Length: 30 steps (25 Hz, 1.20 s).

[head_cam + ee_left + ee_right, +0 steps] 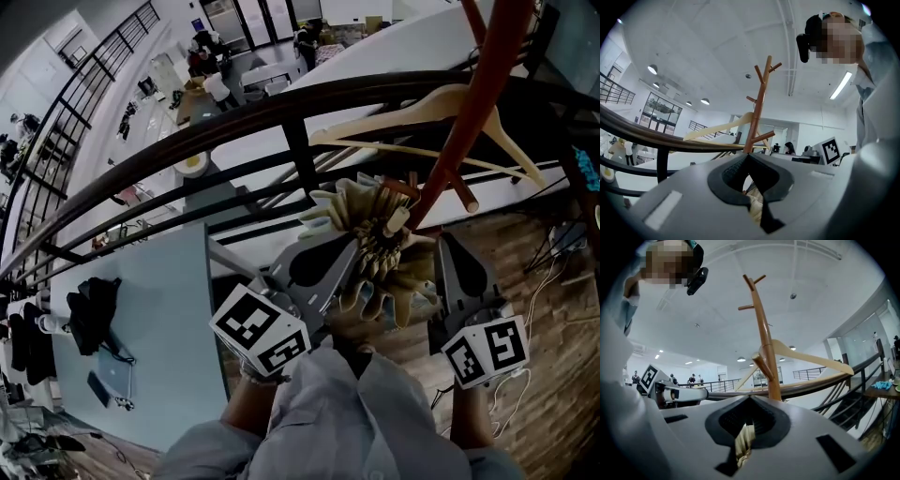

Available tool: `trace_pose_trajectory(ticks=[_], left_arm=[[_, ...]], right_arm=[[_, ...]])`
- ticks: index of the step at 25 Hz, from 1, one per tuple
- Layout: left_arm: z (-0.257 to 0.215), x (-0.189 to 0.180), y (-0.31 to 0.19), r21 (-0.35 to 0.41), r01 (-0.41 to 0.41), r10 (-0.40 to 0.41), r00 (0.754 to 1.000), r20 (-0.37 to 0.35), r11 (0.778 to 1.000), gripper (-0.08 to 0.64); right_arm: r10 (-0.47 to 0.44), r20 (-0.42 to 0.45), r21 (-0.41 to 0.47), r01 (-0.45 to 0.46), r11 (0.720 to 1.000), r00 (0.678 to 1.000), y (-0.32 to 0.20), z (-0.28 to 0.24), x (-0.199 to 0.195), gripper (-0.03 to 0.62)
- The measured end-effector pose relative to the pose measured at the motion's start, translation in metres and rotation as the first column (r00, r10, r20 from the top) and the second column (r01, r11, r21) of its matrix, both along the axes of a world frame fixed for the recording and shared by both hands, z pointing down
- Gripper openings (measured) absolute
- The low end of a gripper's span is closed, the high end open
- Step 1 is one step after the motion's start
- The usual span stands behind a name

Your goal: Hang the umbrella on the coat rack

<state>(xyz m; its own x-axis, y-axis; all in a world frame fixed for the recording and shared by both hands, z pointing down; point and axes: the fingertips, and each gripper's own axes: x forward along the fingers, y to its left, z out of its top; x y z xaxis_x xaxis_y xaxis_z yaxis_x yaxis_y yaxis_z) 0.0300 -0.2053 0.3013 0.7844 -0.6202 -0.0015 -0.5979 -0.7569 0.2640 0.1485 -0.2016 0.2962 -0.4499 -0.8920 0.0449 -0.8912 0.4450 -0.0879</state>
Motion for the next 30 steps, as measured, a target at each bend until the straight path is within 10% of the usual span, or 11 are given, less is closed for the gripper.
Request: trace_pose_trajectory(ticks=[30], left_arm=[[0.0018, 0.0016, 0.0044, 0.003, -0.010, 0.010, 1.000, -0.003, 1.000, 0.004]], right_arm=[[-0.001, -0.031, -0.002, 0.001, 1.000, 1.000, 0.0016, 0.0016, -0.0030, 0.000]])
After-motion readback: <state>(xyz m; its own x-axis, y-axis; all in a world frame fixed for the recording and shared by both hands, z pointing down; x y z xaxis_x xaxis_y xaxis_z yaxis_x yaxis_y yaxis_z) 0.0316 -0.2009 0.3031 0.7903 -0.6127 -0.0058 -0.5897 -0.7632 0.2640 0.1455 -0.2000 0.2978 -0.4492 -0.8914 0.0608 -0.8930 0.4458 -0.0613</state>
